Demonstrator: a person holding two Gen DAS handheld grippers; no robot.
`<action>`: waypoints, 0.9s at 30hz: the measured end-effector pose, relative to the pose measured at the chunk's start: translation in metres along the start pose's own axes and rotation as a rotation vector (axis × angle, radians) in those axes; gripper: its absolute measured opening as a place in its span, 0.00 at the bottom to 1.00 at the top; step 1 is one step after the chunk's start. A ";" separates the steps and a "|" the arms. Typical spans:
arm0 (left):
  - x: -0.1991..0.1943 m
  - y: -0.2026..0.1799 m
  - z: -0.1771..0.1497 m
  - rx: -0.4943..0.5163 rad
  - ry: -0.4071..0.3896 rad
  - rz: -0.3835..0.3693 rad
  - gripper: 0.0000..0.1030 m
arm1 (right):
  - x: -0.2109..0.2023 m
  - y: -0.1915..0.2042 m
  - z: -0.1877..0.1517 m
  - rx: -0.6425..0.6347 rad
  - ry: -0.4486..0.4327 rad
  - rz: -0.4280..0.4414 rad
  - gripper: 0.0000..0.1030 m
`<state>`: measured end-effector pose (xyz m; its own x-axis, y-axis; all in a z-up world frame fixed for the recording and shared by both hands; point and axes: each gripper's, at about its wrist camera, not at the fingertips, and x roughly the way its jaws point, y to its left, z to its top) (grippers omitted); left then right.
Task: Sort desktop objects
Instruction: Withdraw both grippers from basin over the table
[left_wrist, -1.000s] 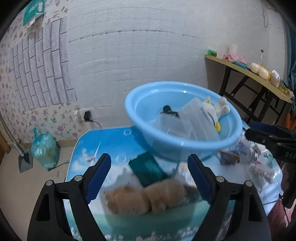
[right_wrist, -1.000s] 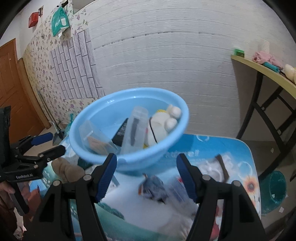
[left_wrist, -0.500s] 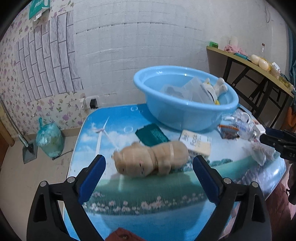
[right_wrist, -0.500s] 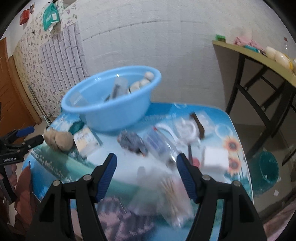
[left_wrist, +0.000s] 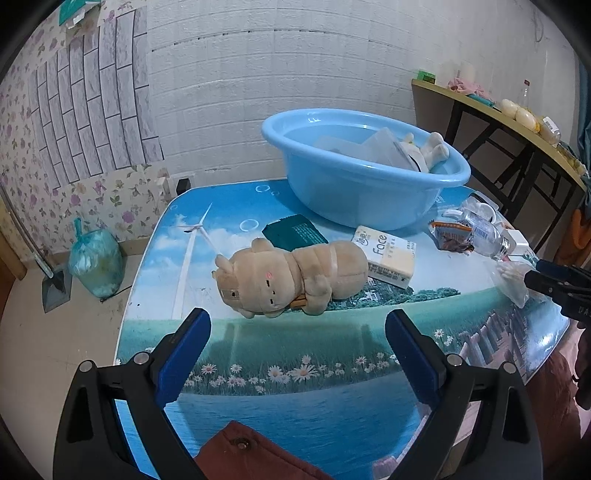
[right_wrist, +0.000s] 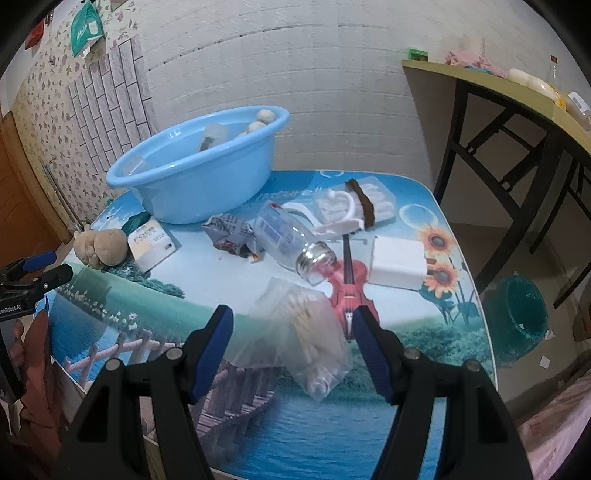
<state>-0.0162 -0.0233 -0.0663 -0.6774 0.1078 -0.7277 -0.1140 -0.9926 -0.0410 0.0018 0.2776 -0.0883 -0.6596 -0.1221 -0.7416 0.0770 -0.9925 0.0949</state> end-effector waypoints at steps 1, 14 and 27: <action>0.000 0.000 0.000 -0.001 0.000 0.004 0.95 | 0.001 0.000 -0.001 0.002 0.005 -0.002 0.65; 0.021 0.005 0.009 -0.010 0.025 0.017 1.00 | 0.022 -0.001 -0.005 0.010 0.075 -0.021 0.75; 0.049 0.008 0.025 -0.006 0.036 0.013 1.00 | 0.032 0.001 -0.001 -0.002 0.078 -0.017 0.75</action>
<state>-0.0682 -0.0248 -0.0847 -0.6518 0.0933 -0.7526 -0.1011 -0.9942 -0.0357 -0.0183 0.2725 -0.1131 -0.6010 -0.1052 -0.7923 0.0680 -0.9944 0.0805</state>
